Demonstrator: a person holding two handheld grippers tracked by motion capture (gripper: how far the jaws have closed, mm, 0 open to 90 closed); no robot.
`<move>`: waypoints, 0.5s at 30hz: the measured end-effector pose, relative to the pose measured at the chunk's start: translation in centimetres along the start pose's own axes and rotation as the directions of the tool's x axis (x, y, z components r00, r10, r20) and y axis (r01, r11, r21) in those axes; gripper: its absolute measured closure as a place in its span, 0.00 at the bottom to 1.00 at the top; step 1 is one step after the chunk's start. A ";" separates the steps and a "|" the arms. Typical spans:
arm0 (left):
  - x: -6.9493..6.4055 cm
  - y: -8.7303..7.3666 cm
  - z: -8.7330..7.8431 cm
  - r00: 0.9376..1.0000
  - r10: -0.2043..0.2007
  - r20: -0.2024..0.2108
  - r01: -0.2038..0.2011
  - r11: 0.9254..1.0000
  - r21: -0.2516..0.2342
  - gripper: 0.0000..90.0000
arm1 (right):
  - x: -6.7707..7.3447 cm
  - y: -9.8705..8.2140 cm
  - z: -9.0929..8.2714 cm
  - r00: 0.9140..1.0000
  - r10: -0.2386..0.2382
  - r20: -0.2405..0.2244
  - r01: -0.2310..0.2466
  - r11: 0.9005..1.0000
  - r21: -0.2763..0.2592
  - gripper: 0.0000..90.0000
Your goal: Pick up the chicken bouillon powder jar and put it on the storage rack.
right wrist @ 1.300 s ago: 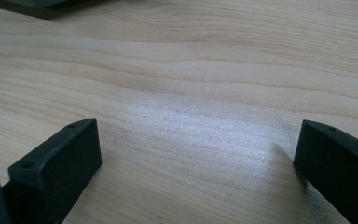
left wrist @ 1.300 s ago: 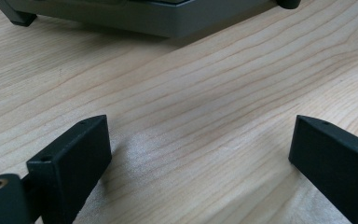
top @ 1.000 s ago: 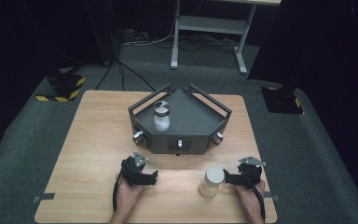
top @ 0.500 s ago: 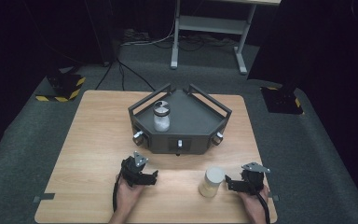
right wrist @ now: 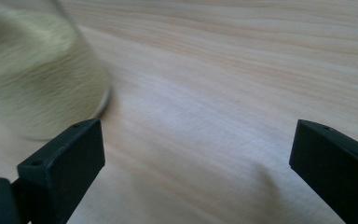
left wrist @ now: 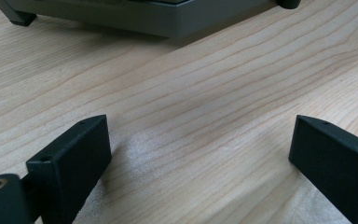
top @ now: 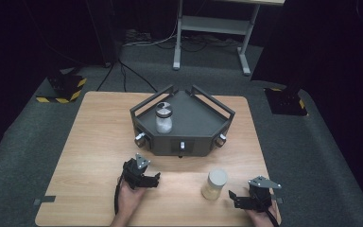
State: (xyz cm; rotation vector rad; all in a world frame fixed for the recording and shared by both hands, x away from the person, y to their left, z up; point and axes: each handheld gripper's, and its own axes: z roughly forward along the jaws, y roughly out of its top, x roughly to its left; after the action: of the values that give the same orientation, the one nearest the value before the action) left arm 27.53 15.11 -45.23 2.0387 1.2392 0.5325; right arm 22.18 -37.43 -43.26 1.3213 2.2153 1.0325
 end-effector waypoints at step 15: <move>0.0 0.0 0.0 1.000 0.001 0.000 -0.001 1.000 0.001 0.06 | 1.8 -0.6 -0.3 0.990 -0.044 -0.136 0.038 0.998 -0.051 0.05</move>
State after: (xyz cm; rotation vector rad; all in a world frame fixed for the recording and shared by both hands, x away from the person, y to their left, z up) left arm 27.54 15.12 -45.22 2.0397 1.2386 0.5322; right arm 20.73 -36.12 -43.44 1.2125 2.2908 1.1860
